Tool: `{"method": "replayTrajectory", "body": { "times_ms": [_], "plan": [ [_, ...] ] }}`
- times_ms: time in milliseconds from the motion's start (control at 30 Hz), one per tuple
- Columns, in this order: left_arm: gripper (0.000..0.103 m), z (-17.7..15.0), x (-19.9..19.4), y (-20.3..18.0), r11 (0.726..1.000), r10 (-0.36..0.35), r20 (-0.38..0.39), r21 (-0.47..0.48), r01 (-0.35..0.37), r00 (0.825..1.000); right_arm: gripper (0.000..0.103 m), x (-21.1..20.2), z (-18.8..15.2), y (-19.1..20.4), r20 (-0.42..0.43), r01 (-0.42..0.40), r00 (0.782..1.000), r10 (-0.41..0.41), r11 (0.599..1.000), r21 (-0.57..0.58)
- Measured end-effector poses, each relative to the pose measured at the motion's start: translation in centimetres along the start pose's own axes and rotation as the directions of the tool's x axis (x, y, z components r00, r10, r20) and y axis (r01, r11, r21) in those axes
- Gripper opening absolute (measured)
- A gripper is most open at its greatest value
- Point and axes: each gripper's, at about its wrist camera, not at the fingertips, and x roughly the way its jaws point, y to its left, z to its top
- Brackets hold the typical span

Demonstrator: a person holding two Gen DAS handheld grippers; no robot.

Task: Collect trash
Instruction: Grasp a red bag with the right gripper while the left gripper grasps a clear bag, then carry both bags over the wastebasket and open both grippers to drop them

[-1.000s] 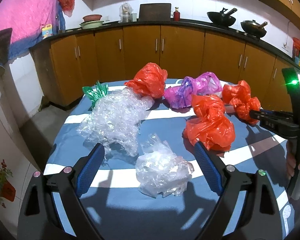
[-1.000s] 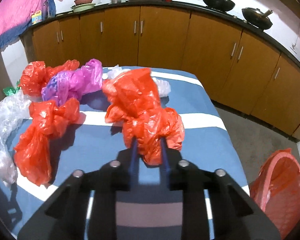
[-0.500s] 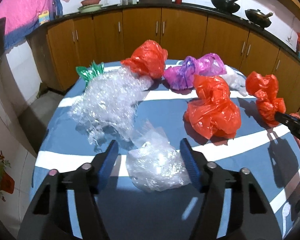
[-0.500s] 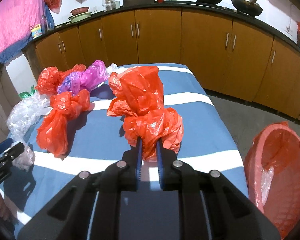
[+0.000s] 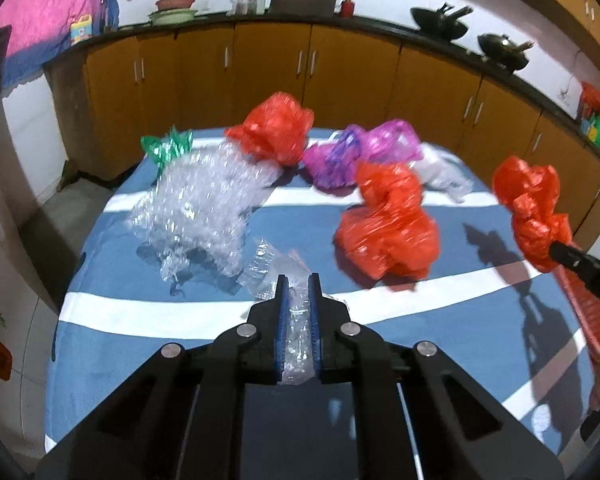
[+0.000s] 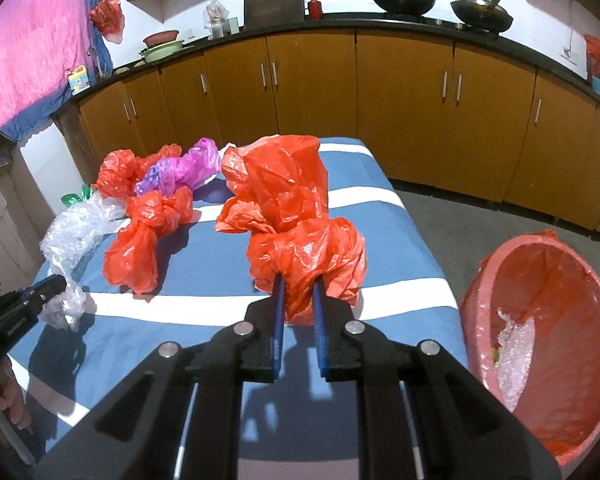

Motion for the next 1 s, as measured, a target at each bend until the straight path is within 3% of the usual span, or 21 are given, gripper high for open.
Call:
{"method": "replayTrajectory", "body": {
  "times_ms": [433,1000],
  "plan": [
    [0.010,3.0,-3.6,-3.9,0.998,-0.054,0.102,0.049,0.050,0.993,0.014,-4.8,0.3,-1.9,0.075,0.012,0.997,-0.013,1.000,0.017],
    [0.010,4.0,-5.1,-12.5,0.975,-0.171,0.121,0.162,0.150,0.978,0.014,-10.1,-0.4,-7.7,0.145,0.078,0.985,-0.093,0.992,0.102]
  ]
}}
